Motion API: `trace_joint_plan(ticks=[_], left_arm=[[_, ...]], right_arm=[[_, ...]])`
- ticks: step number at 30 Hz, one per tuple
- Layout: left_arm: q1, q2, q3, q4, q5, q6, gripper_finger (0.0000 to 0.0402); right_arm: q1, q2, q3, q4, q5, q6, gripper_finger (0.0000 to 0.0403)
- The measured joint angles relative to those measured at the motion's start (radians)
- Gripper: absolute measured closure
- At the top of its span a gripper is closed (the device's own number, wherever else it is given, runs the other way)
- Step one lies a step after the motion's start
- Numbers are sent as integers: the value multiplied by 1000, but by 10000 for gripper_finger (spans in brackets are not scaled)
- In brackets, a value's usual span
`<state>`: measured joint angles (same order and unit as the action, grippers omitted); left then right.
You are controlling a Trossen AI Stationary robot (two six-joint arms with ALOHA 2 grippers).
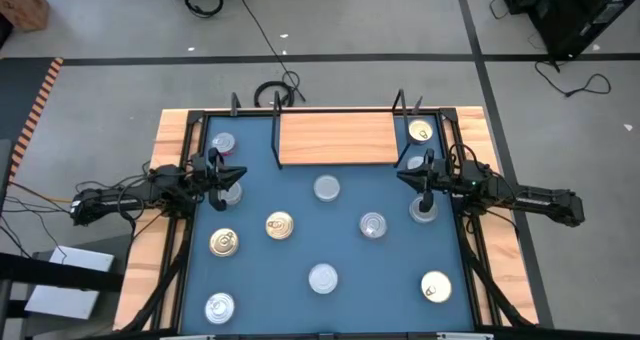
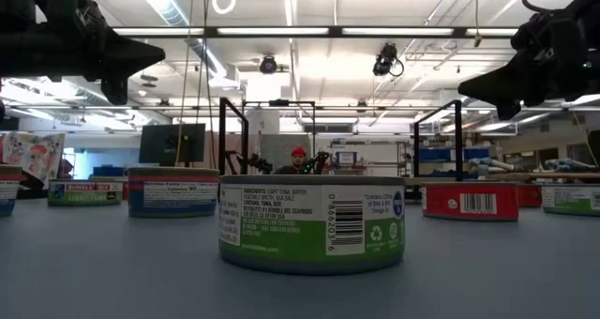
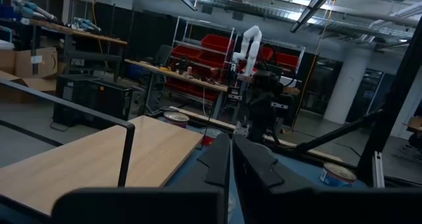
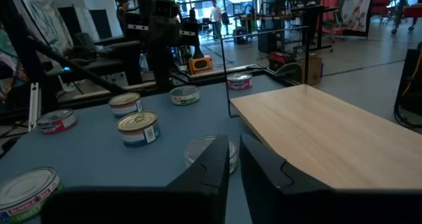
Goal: Stack canned seafood by type on shelf
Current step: Put the green tuna can on the shelf
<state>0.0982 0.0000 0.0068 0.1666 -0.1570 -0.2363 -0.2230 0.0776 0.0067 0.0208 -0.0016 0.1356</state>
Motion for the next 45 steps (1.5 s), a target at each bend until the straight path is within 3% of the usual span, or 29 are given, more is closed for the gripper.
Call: trace_joint_plan(ticks=[10, 22, 27, 31, 37, 45], left_arm=[[0, 0, 0, 0, 0, -3, 378], [0, 0, 0, 1, -2, -4, 378], [0, 0, 0, 7, -6, -4, 378], [0, 0, 0, 7, -6, -4, 378], [0, 0, 0, 7, -7, -4, 378], [0, 0, 0, 25, -31, 41, 378]], right_arm=[[0, 0, 0, 80, 1, 8, 355], [-2, 5, 0, 334, 4, 37, 355], [-2, 29, 0, 338, -1, 29, 363], [5, 75, 0, 328, -7, 3, 394], [5, 163, 27, 311, 6, -11, 398], [6, 337, 146, 233, 12, 86, 400]])
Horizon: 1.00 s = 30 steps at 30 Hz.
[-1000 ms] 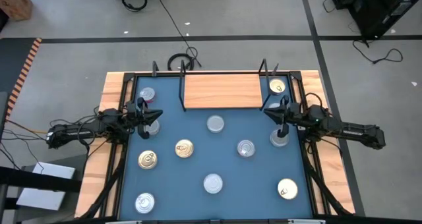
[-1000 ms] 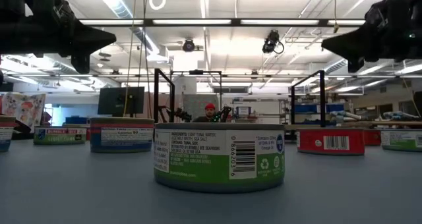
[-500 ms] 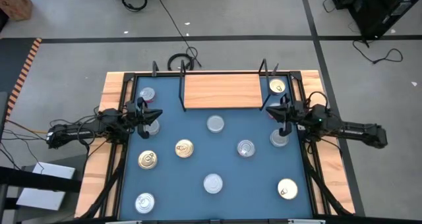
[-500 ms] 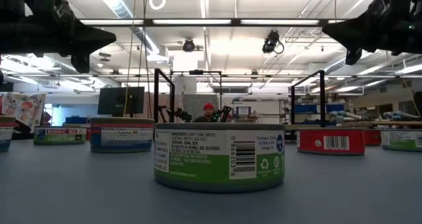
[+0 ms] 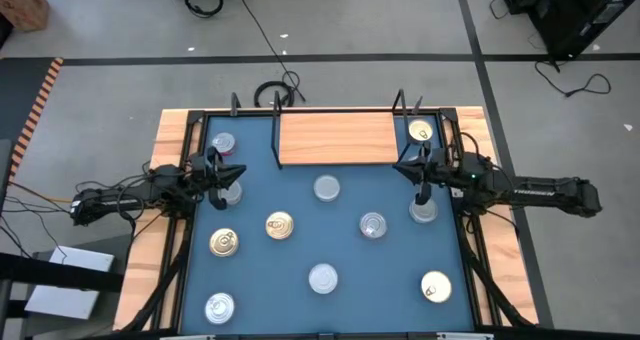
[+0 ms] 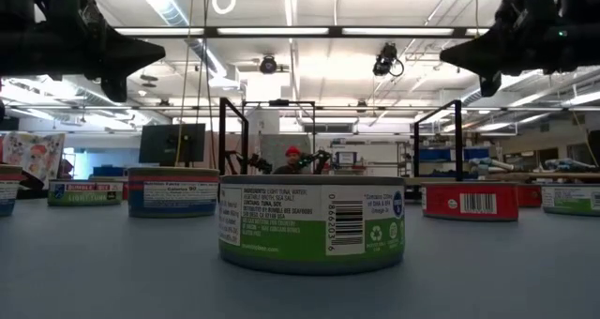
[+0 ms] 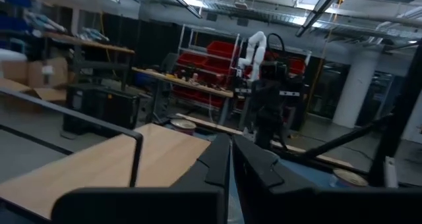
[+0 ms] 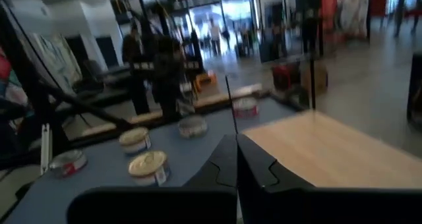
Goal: Stack canned seafood by type on shelf
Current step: Put the green tuna can on the shelf
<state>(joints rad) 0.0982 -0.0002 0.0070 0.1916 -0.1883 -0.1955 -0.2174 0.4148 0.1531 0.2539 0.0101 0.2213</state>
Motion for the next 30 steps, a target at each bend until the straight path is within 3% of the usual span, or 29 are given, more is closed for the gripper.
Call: trace_joint_plan(ticks=[5, 13, 18, 30], left_arm=[[0, 0, 0, -7, 19, 13, 378], [0, 8, 0, -26, 56, 164, 378], [0, 8, 0, -31, 122, 162, 378], [0, 8, 0, -38, 182, 181, 378]], right_arm=[[36, 117, 116, -150, -23, 10, 401], [116, 258, 353, -504, -10, 20, 400], [204, 325, 480, -763, 64, 94, 400], [399, 572, 552, -1138, 66, 420, 399]])
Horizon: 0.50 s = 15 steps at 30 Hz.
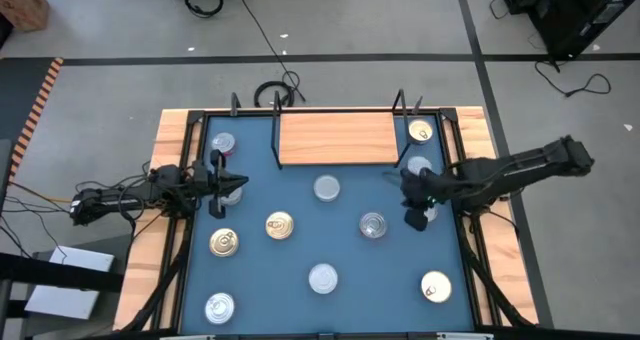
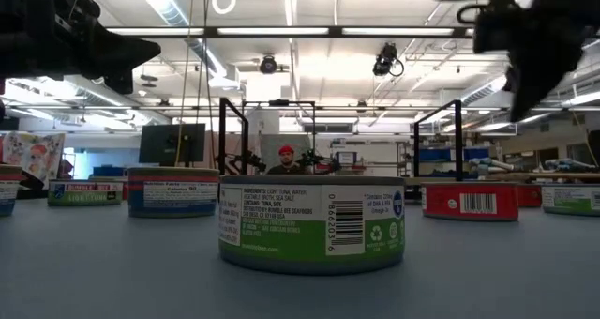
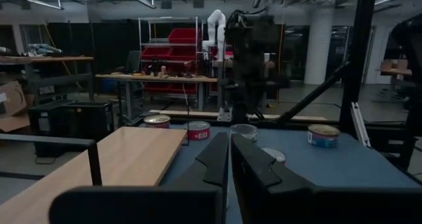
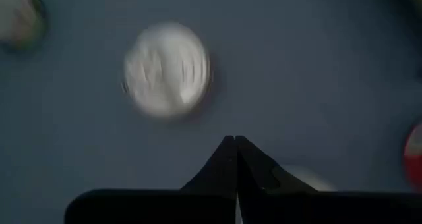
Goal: Stack canned seafood by type on shelf
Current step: Put the green tuna can on the shelf
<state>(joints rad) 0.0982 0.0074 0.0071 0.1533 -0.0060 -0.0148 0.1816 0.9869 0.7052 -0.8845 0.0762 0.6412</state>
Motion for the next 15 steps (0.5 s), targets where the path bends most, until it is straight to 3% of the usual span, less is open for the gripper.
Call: trace_joint_plan(ticks=[6, 15], left_arm=[[0, 0, 0, -14, 0, 10, 378], [0, 0, 0, -13, 1, 11, 378]], right_arm=[[94, 149, 0, -91, -17, 100, 398], [117, 317, 0, -150, 36, 120, 398]])
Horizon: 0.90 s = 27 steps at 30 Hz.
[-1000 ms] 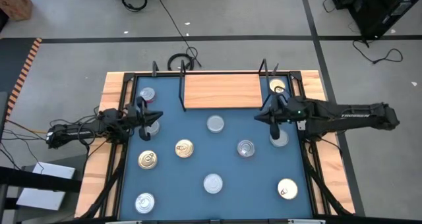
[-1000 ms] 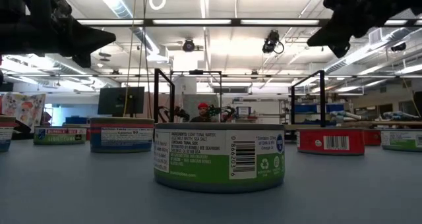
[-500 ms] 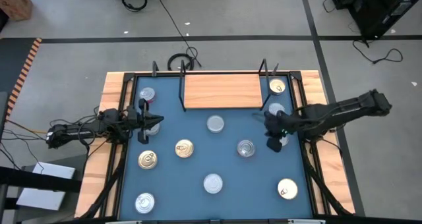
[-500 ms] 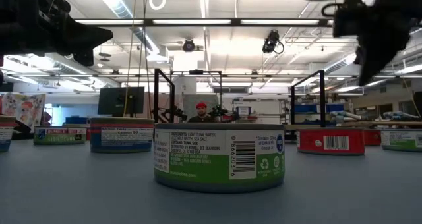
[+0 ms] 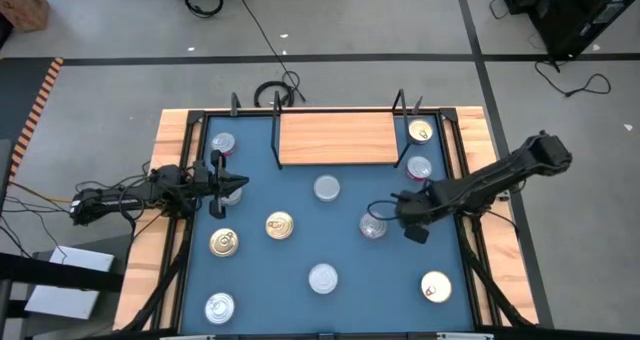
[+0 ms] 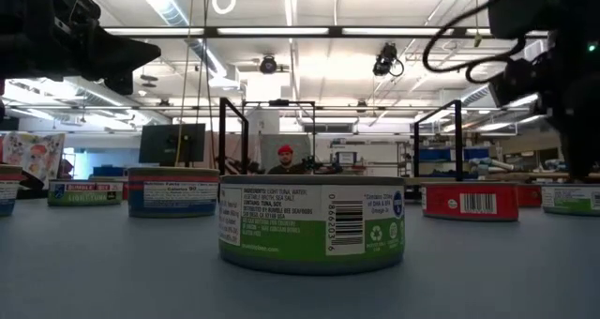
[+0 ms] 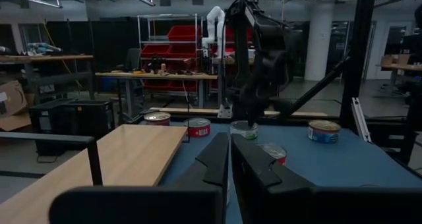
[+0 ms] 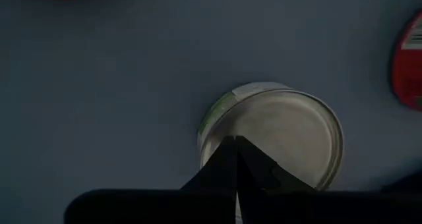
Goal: Stack canned seafood by type on shelf
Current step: Put the green tuna can on the shelf
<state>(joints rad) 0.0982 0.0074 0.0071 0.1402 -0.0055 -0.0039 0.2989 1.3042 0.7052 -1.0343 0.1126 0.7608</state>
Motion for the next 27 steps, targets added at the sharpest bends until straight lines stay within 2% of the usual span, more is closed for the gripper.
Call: trace_joint_plan(ticks=[8, 11, 19, 27], left_arm=[[0, 0, 0, 0, 0, 24, 378], [0, 0, 0, 0, 0, 29, 378], [0, 0, 0, -2, 0, 26, 378], [0, 0, 0, -2, 0, 42, 378]], right_arm=[[0, 82, 29, 93, -21, -20, 398], [1, 81, 80, 112, -32, -43, 398], [-25, 69, 234, 132, 24, -138, 396], [-87, 69, 243, 152, 16, -155, 377]])
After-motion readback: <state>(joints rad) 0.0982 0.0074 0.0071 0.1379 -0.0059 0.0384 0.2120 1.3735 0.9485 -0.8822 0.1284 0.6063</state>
